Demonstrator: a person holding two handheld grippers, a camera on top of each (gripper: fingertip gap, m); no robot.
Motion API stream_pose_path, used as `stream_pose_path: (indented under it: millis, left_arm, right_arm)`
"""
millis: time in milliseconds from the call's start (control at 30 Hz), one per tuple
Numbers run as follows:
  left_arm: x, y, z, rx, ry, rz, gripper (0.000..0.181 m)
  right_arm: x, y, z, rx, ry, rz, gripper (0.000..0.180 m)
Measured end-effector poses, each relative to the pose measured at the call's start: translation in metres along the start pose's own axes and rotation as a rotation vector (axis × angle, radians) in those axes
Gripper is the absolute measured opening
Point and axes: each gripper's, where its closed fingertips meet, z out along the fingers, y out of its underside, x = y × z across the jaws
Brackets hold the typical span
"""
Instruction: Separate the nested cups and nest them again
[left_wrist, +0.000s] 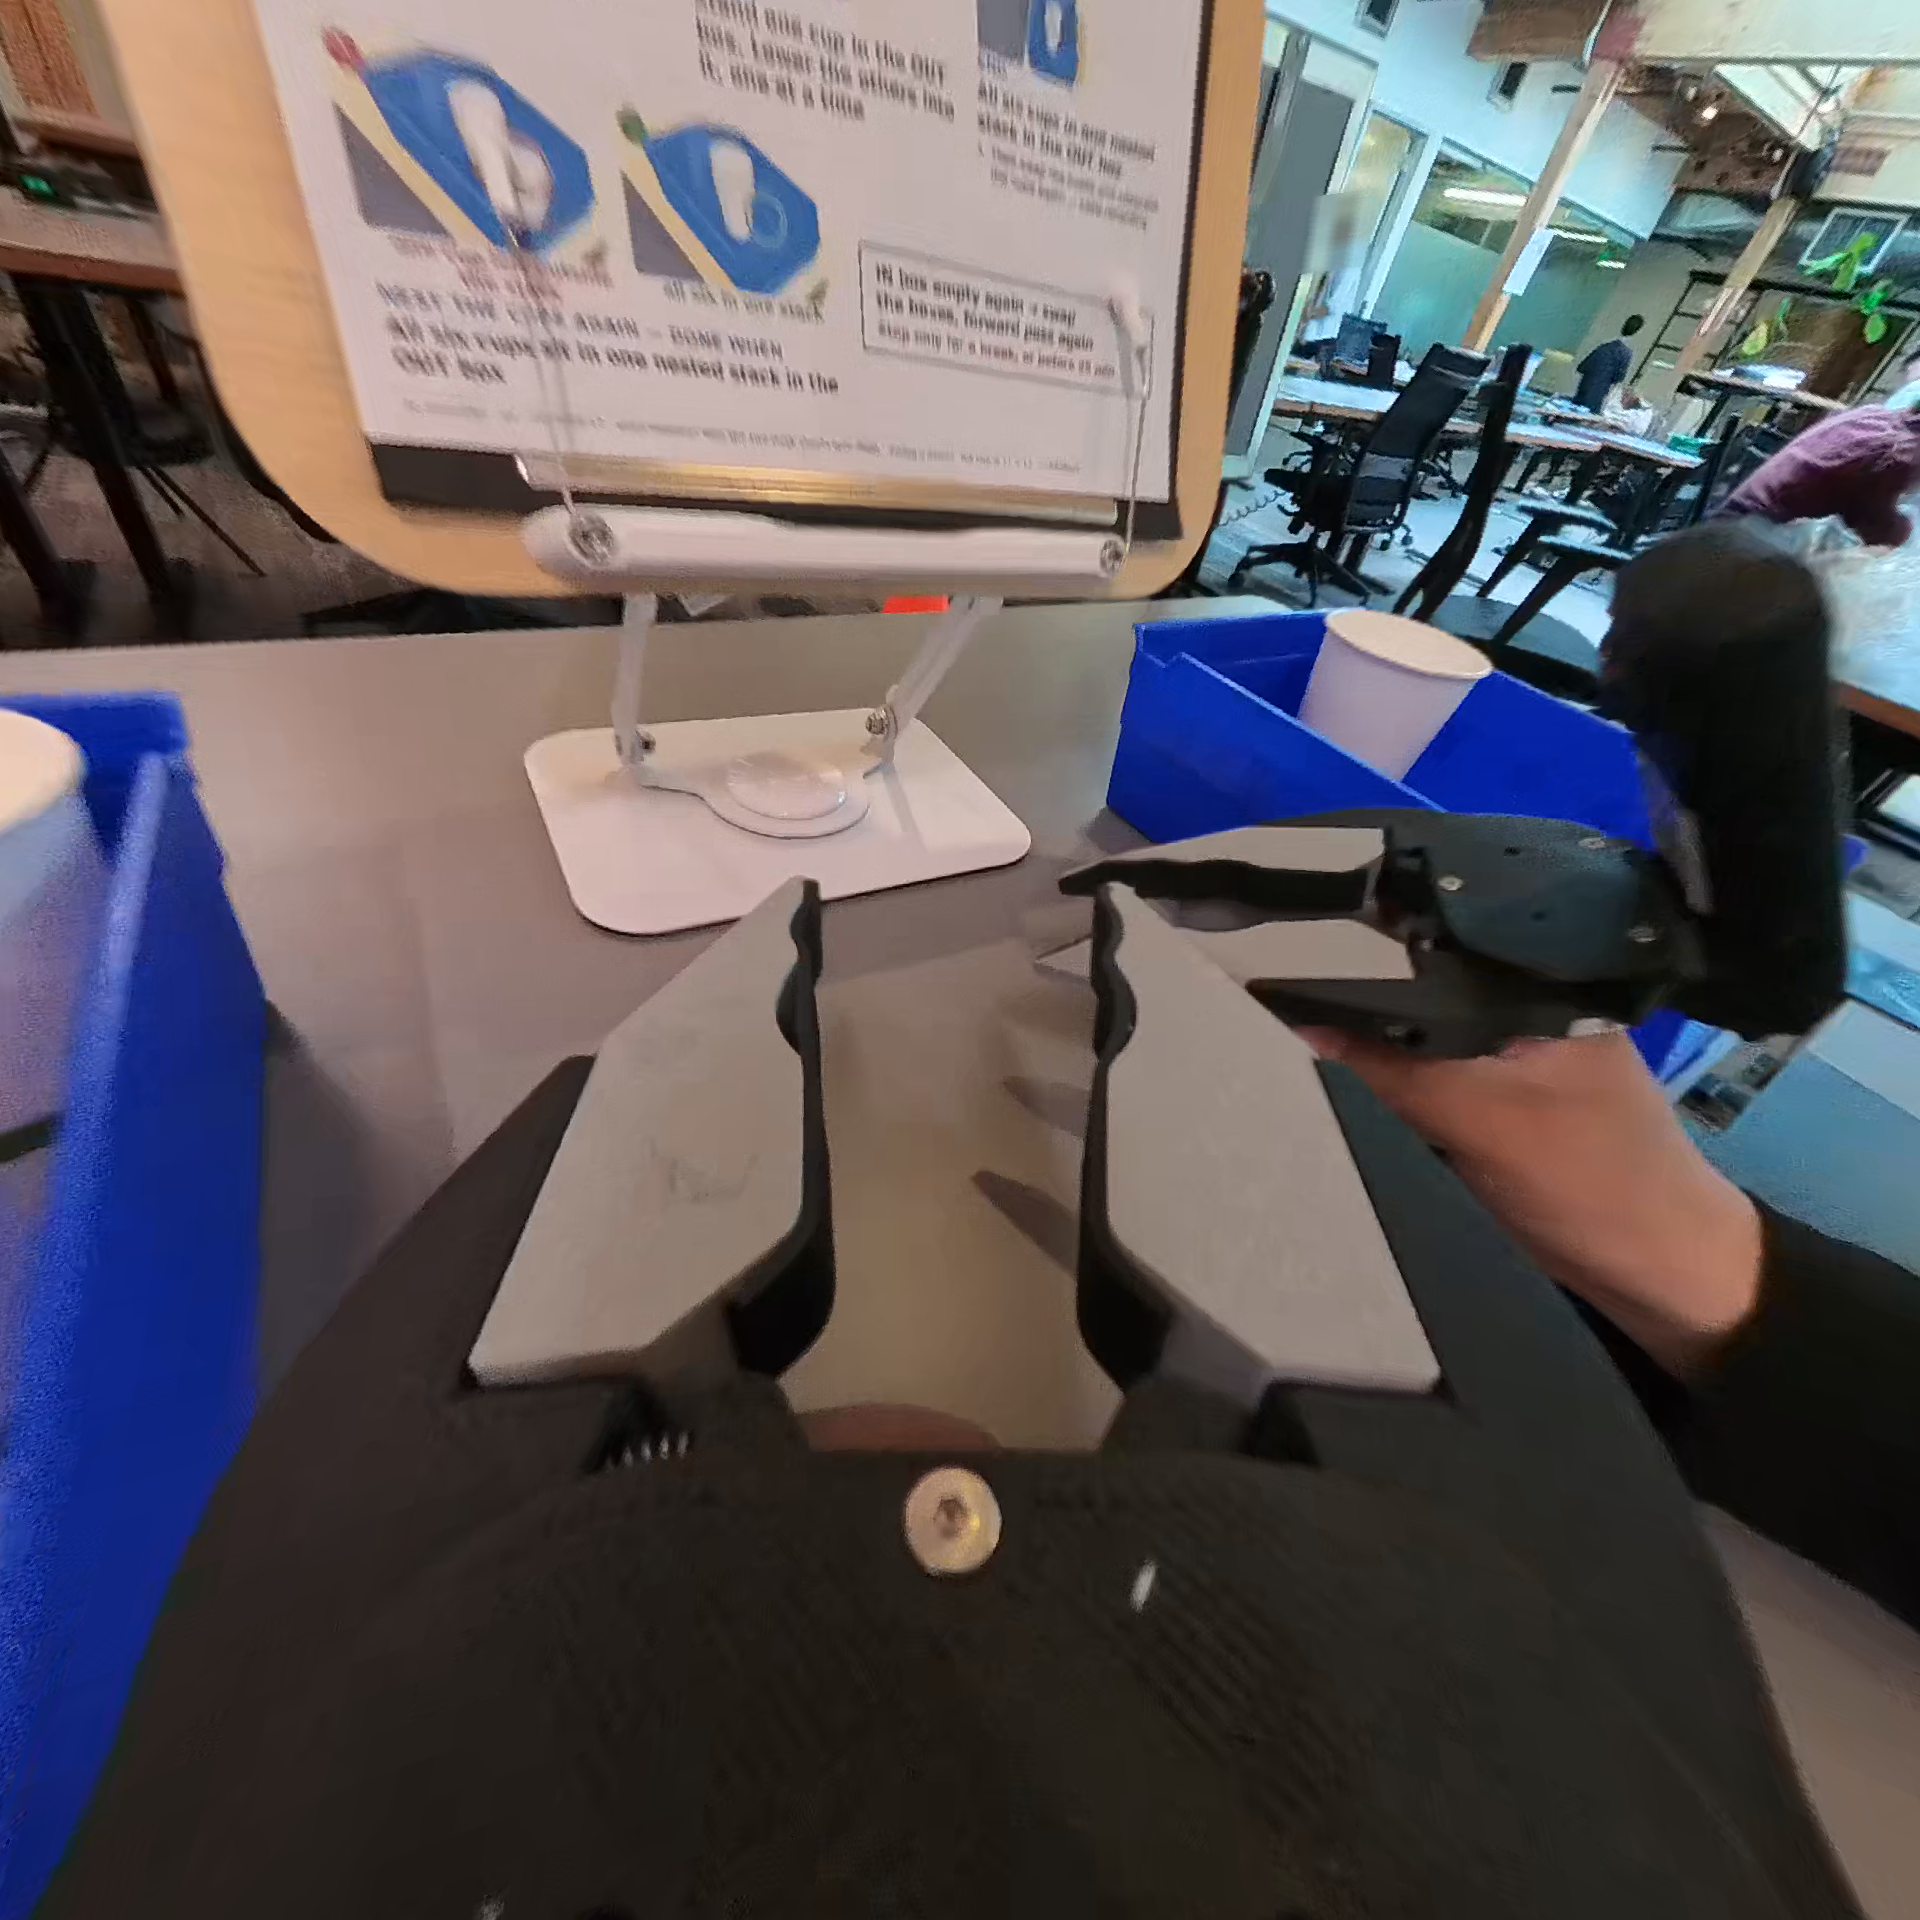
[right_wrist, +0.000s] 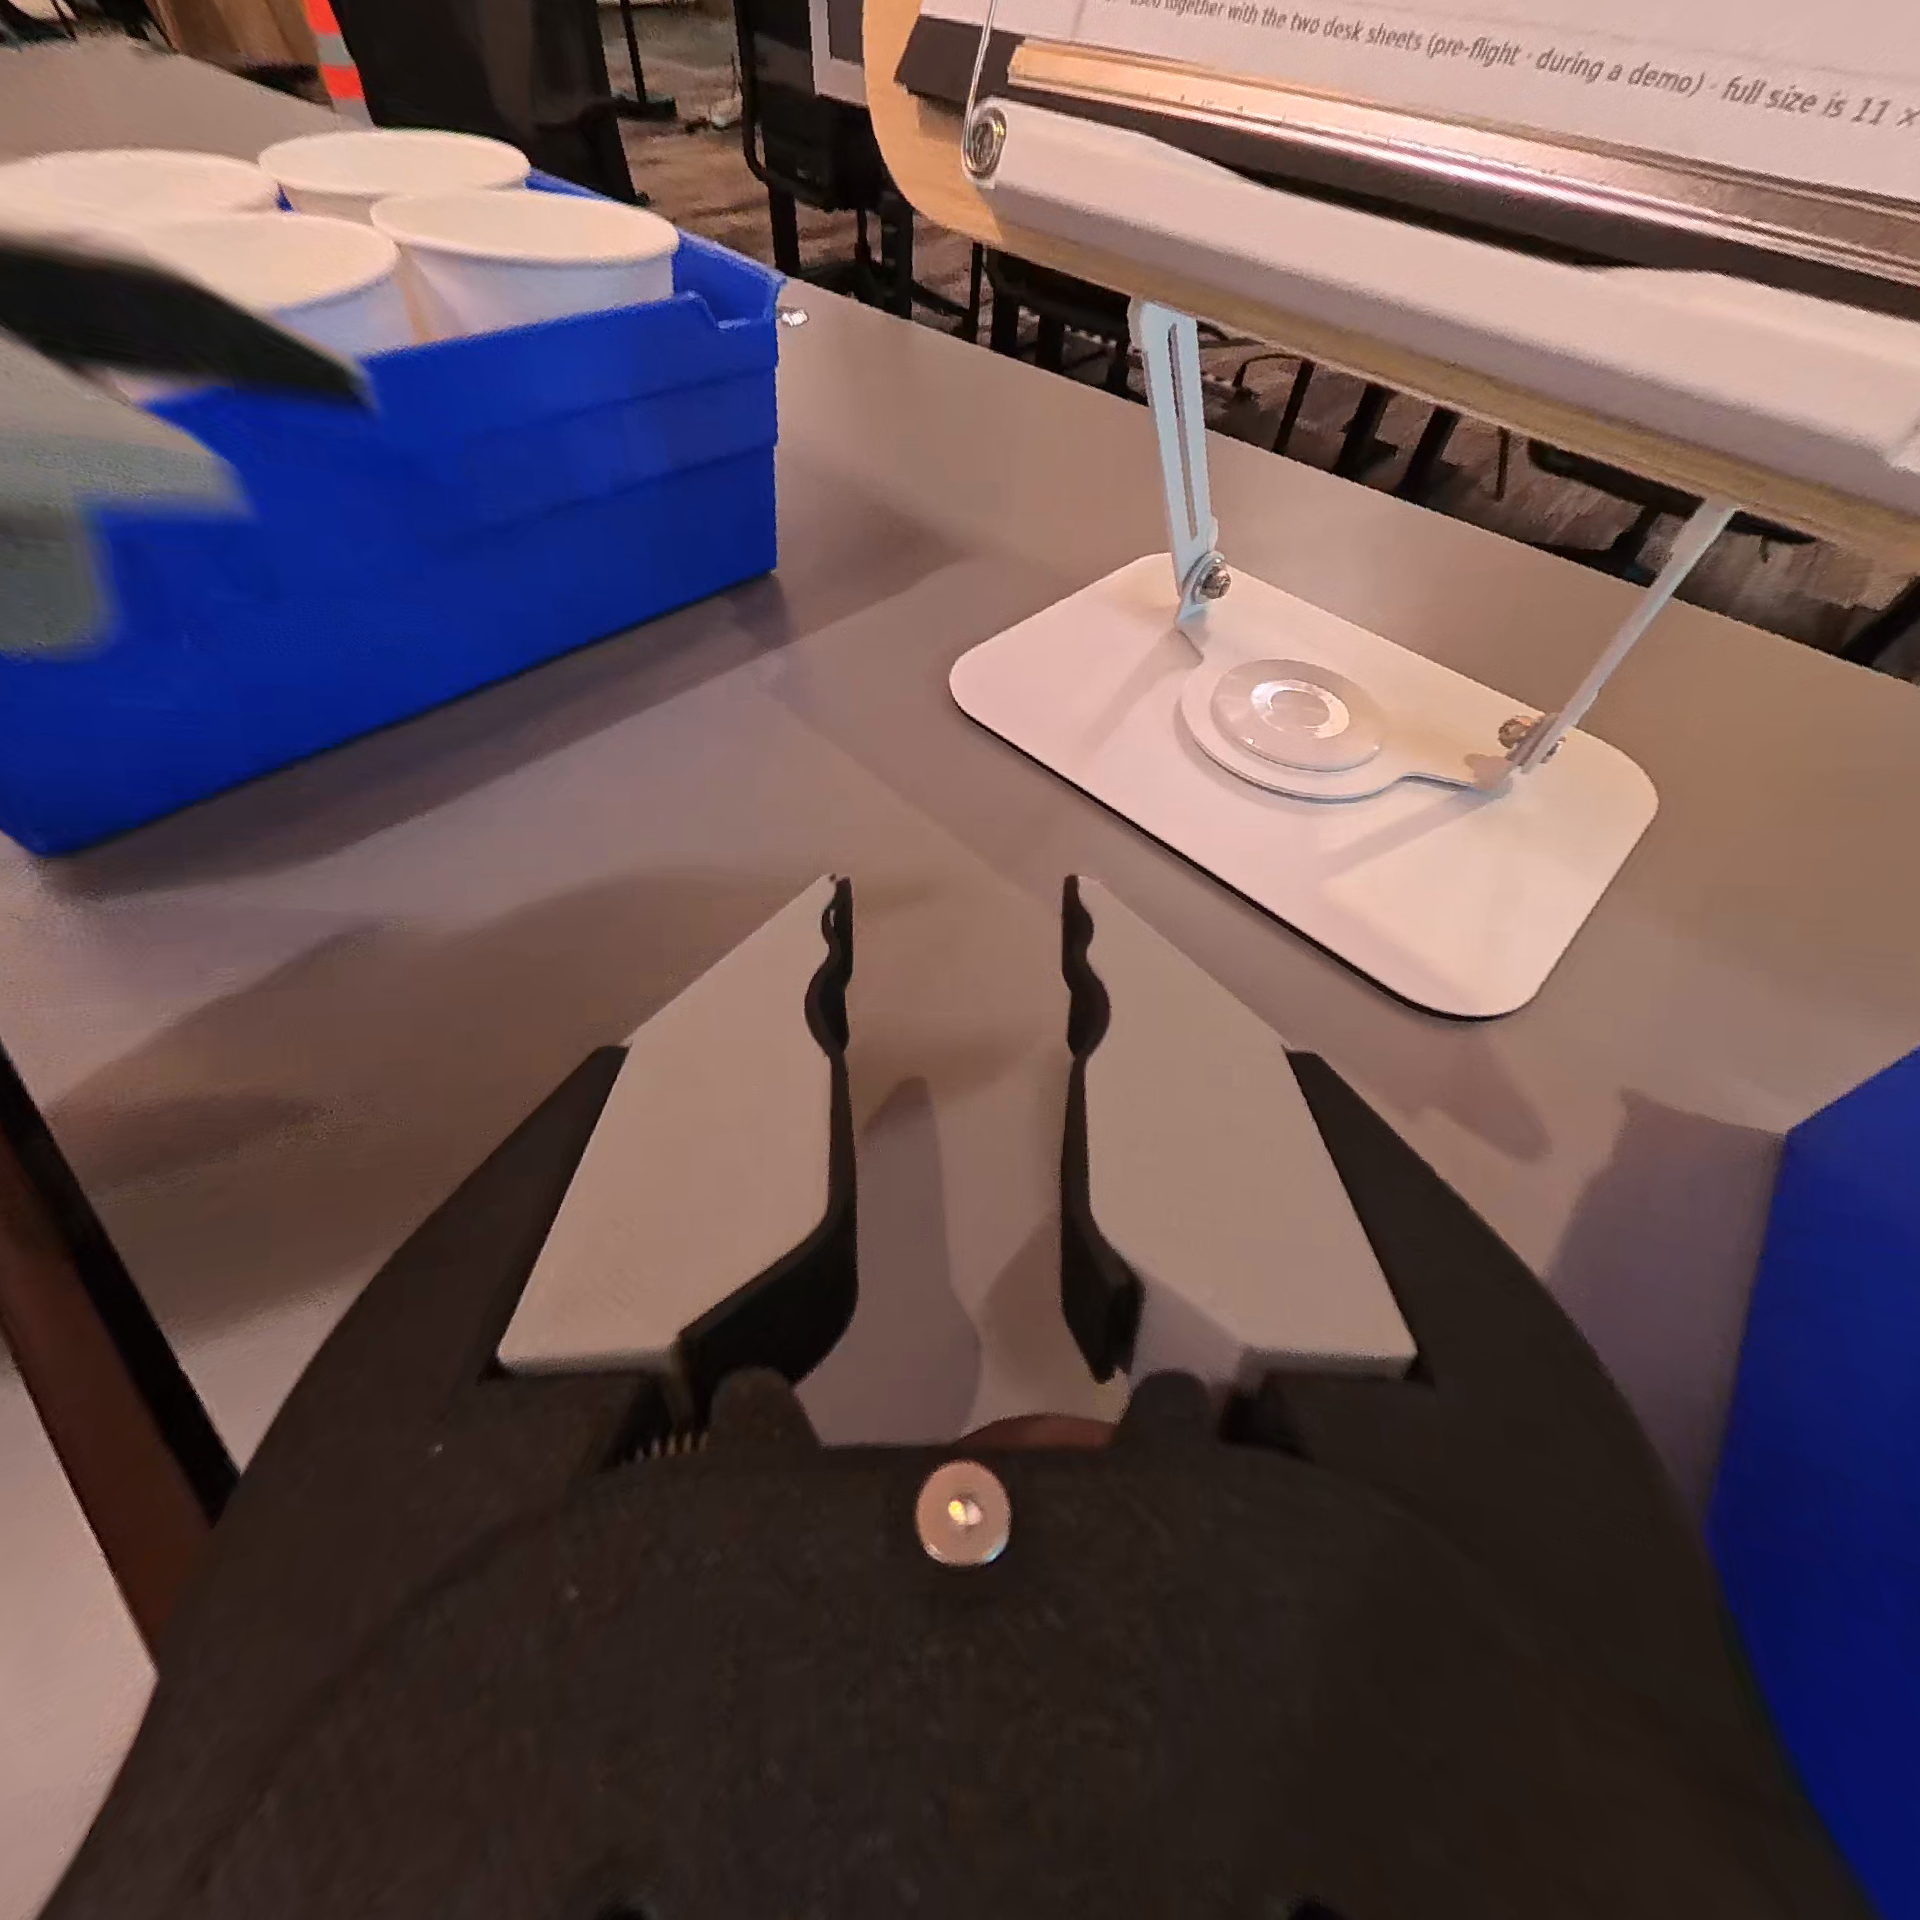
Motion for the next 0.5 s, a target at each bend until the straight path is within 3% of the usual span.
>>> stream_pose_path:
  millis: [133,233,367,500]
  left_arm:
    - [-0.024,-0.046,-0.046,-0.022,-0.087,0.071,0.05]
    - [-0.068,-0.065,-0.07,-0.135,-0.188,0.134,0.05]
    - [-0.131,-0.039,-0.085,-0.413,-0.312,0.215,0.05]
    - [-0.154,-0.004,-0.087,-0.592,-0.323,0.344,0.048]
  right_arm:
    - [0.011,0.001,-0.009,0.005,0.034,-0.029,0.037]
    - [0.014,-0.006,-0.013,0.042,0.02,0.021,0.037]
    - [0.012,-0.007,-0.012,0.04,0.009,0.032,0.037]
    - [0.011,-0.009,-0.014,0.043,0.022,0.006,0.037]
